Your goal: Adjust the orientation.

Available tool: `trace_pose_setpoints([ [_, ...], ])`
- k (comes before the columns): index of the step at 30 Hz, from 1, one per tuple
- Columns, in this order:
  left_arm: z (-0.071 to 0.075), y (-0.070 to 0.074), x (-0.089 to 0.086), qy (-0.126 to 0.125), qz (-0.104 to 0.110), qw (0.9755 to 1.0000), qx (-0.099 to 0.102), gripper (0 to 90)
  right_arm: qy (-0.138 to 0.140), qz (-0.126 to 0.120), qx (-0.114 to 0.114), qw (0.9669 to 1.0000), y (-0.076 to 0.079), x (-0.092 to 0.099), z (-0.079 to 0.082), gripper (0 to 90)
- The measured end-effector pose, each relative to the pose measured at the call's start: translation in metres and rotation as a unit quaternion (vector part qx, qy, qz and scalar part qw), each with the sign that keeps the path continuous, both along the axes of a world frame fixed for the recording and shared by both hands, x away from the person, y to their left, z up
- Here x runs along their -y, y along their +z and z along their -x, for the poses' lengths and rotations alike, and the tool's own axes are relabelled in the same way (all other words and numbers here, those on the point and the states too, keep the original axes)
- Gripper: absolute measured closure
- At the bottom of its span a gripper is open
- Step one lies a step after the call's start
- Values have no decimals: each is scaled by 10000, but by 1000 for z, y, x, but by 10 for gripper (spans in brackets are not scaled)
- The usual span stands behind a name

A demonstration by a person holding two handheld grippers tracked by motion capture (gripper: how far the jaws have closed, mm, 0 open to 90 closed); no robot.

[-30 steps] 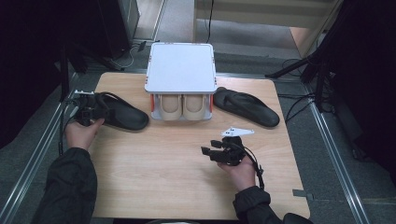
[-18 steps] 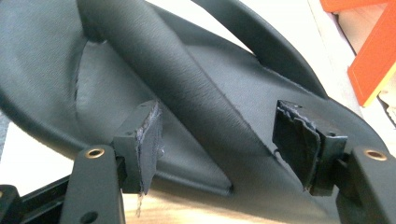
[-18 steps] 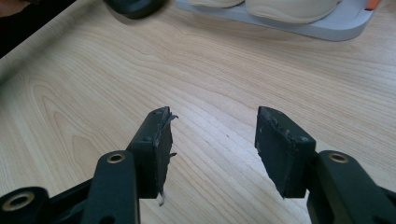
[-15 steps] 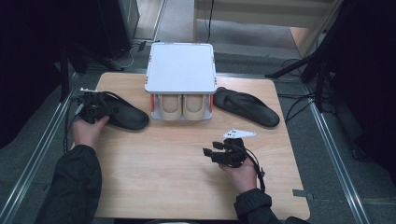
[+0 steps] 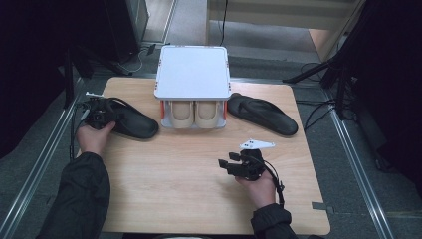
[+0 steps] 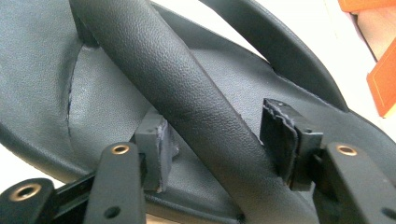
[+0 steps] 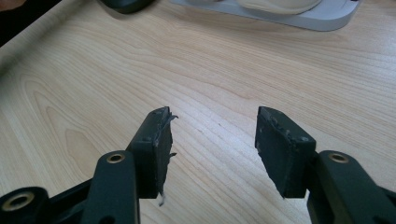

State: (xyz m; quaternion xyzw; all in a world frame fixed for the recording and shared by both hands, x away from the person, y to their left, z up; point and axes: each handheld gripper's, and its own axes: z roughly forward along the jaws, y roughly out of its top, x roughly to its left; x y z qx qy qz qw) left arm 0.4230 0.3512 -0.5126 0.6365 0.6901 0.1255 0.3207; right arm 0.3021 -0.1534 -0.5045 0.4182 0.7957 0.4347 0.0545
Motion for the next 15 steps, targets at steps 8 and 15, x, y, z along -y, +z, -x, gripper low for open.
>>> trace_pose_setpoints([
  [8, 2, 3, -9, 52, 140, 9999, -68, 616, -29, 75, 50, 10000, 1, 1, 0, 469],
  [15, 2, 8, -9, 32, 158, 9999, -39, 691, -13, 115, 73, 9999, 0, 1, 0, 469],
])
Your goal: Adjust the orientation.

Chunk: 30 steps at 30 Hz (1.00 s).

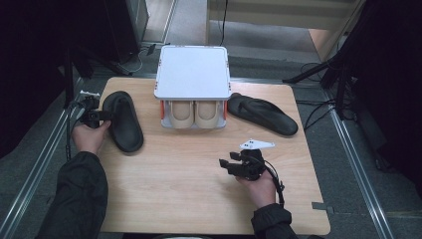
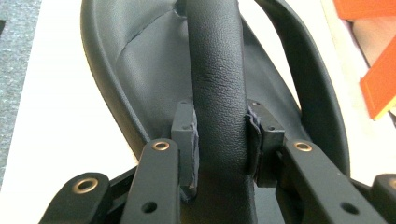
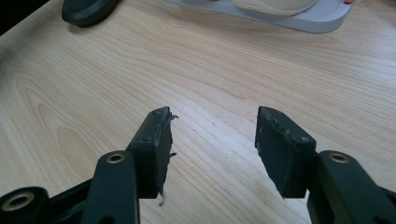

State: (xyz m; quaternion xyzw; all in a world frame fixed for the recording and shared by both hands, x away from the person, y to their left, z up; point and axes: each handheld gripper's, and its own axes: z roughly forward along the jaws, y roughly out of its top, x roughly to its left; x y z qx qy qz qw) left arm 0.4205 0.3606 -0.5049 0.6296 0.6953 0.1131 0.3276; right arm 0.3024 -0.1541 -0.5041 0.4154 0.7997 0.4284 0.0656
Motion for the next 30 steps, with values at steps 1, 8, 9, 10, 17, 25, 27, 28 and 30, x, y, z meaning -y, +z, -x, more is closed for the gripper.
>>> trace_pose_setpoints([
  [1, 0, 1, 0, -10, 26, 10000, -1, 692, 0, 2, -1, 10000, 0, 0, 0, 469],
  [8, 4, 13, 2, -145, 121, 9998, 107, 694, -12, -56, 56, 10000, 1, 1, 0, 468],
  [9, 5, 14, 3, -127, 179, 9996, 161, 695, -8, -59, 68, 10000, 2, 1, 0, 469],
  [10, 6, 17, 4, -186, 171, 9995, 183, 695, -12, -93, 88, 9999, 2, 2, 1, 468],
  [17, 22, 30, 10, -264, 310, 9985, 359, 694, -59, -165, 119, 9998, 4, 5, 0, 467],
  [25, 47, 37, 22, -358, 370, 9974, 508, 694, -93, -214, 132, 9996, 6, 8, -1, 465],
  [27, 52, 37, 24, -391, 392, 9972, 506, 694, -109, -236, 126, 9996, 6, 9, -1, 466],
  [28, 55, 38, 25, -414, 402, 9970, 510, 693, -97, -226, 115, 9996, 7, 9, -2, 464],
  [30, 61, 39, 26, -443, 516, 9963, 532, 693, -94, -191, 130, 9997, 8, 9, -3, 463],
])
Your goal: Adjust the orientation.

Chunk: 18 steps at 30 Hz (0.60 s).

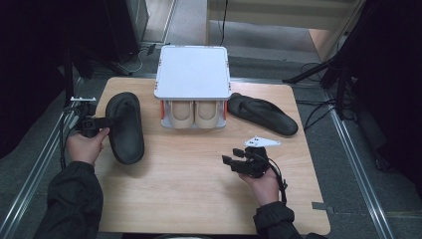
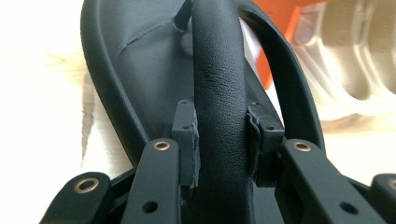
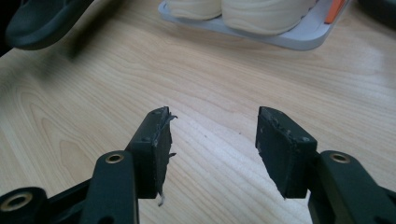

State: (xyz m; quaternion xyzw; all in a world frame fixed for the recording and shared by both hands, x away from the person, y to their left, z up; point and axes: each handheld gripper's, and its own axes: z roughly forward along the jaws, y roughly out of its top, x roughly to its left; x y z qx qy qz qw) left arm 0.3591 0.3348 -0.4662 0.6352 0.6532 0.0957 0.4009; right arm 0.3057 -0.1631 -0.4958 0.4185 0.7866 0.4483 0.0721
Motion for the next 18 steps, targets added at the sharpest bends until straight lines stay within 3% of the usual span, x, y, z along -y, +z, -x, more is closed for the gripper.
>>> trace_pose_setpoints([
  [8, 20, 4, 15, -219, -11, 9997, 56, 693, -14, -24, 9, 10000, 2, 2, -7, 463],
  [13, 33, 7, 29, -355, -150, 9992, 132, 692, -27, -98, 54, 9999, 4, 5, -10, 463],
  [18, 44, 8, 40, -551, -114, 9983, 137, 692, -184, -189, 53, 9996, 10, 15, -16, 462],
])
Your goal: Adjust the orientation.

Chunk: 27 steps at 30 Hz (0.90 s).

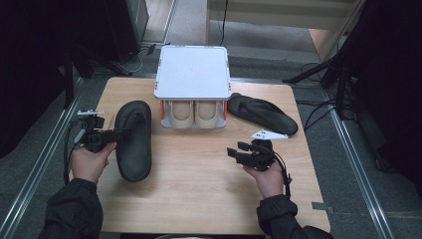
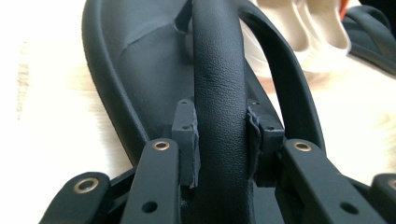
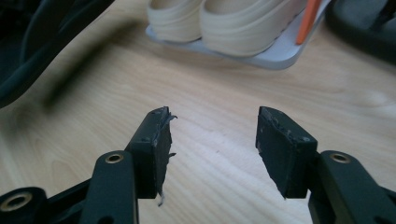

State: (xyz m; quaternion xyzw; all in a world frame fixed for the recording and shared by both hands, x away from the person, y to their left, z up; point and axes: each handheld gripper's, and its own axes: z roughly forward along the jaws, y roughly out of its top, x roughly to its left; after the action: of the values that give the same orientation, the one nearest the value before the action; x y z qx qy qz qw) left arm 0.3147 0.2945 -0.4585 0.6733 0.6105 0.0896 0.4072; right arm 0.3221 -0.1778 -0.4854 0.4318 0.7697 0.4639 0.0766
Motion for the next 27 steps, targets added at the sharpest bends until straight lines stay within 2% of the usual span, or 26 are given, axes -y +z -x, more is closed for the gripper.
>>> trace_pose_setpoints([
  [5, 14, -2, 9, -69, 11, 10000, -5, 691, -75, 99, 53, 9999, 0, 4, -7, 460],
  [7, 19, -3, 12, -120, 31, 9999, -20, 691, -73, 123, -9, 9999, 0, 3, -11, 459],
  [11, 29, -4, 22, -288, 137, 9995, -46, 691, -34, 145, 7, 9999, 0, -1, -15, 459],
  [16, 38, -7, 39, -482, 112, 9988, -16, 691, 29, 178, -14, 9998, 0, -5, -19, 458],
  [18, 42, -8, 46, -603, 130, 9981, -63, 690, 39, 164, 6, 9999, 0, -6, -20, 458],
  [22, 45, -14, 58, -784, 254, 9965, -157, 690, 76, 174, -9, 9998, 0, -9, -23, 456],
  [27, 45, -19, 73, -956, 187, 9951, -190, 690, 63, 192, -16, 9998, 0, -9, -24, 454],
])
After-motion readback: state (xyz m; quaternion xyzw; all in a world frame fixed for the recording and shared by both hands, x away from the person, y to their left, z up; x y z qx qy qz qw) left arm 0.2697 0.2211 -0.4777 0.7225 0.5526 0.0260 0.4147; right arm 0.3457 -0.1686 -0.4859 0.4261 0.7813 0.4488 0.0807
